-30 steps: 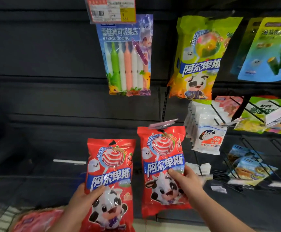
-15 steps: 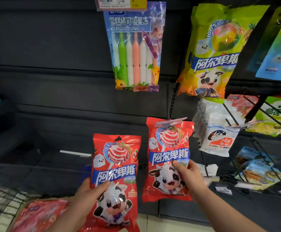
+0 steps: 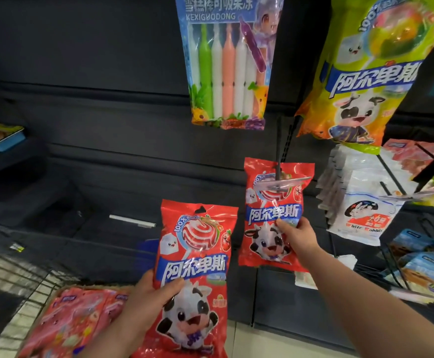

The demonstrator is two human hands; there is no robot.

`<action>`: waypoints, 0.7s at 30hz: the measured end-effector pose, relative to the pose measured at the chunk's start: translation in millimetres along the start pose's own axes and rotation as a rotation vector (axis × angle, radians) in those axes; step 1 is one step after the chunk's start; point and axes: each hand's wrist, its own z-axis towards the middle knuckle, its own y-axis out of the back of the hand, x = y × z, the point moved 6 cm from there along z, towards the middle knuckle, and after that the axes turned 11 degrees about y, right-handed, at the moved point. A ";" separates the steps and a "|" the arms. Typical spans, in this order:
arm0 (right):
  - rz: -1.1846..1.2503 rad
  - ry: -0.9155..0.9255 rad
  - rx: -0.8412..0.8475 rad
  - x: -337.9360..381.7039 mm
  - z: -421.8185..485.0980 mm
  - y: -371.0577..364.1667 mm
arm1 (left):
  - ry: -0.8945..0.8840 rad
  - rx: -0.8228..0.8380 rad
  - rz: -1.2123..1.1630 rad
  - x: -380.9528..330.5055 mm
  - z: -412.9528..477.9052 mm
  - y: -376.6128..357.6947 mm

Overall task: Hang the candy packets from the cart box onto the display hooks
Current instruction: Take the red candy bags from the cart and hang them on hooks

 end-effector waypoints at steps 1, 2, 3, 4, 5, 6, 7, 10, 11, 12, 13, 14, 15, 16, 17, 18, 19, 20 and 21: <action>-0.013 0.002 -0.001 -1.1 4.2 -0.1 | 0.004 0.007 0.003 0.4 -0.9 -2.0; -0.022 0.008 0.002 -1.9 7.2 -0.2 | 0.003 0.012 0.003 2.2 0.2 -2.9; -0.031 0.012 -0.003 -3.4 10.1 0.0 | 0.003 0.011 0.007 2.7 -0.2 -4.3; -0.042 0.011 -0.013 -5.6 12.0 1.0 | 0.000 0.009 0.007 4.2 0.4 -5.2; -0.058 0.007 -0.025 -8.4 13.5 2.5 | -0.003 0.003 0.007 4.3 -0.5 -6.0; -0.074 0.006 -0.034 -9.9 14.0 4.3 | -0.006 -0.001 0.007 5.5 -0.5 -6.5; -0.087 0.002 -0.044 -10.3 13.4 5.8 | -0.002 -0.002 0.012 6.5 -1.1 -7.4; -0.093 -0.018 -0.074 -11.1 7.1 10.5 | 0.018 0.018 0.012 9.7 0.2 -12.7; -0.106 -0.018 -0.089 -10.1 2.2 12.4 | 0.021 0.029 0.007 10.2 0.4 -15.6; -0.132 -0.006 -0.093 -7.1 -5.0 13.9 | 0.024 0.036 0.002 10.7 1.4 -18.4; -0.159 0.005 -0.083 -5.0 -14.2 14.8 | 0.030 0.042 0.001 10.6 1.4 -22.5; -0.176 0.017 -0.044 -4.5 -25.1 14.7 | 0.038 0.056 -0.006 11.3 2.2 -26.8; -0.174 0.019 0.023 -3.3 -38.0 12.7 | 0.049 0.073 -0.011 11.9 2.9 -31.5; -0.147 -0.001 0.116 -3.7 -53.9 8.9 | 0.057 0.087 -0.013 13.6 4.9 -35.9; -0.109 -0.035 0.222 -6.1 -70.4 4.4 | 0.067 0.094 -0.010 14.8 6.4 -40.8; -0.072 -0.079 0.328 -9.4 -87.5 -0.2 | 0.078 0.098 -0.008 16.5 8.5 -45.9; -0.033 -0.125 0.422 -12.6 -103.3 -4.8 | 0.084 0.104 -0.001 17.4 9.3 -51.8; 0.028 -0.153 0.489 -13.5 -117.0 -8.2 | 0.078 0.112 0.012 17.9 10.8 -57.8; 0.102 -0.158 0.522 -14.8 -126.0 -10.3 | 0.057 0.121 0.024 17.1 11.6 -64.2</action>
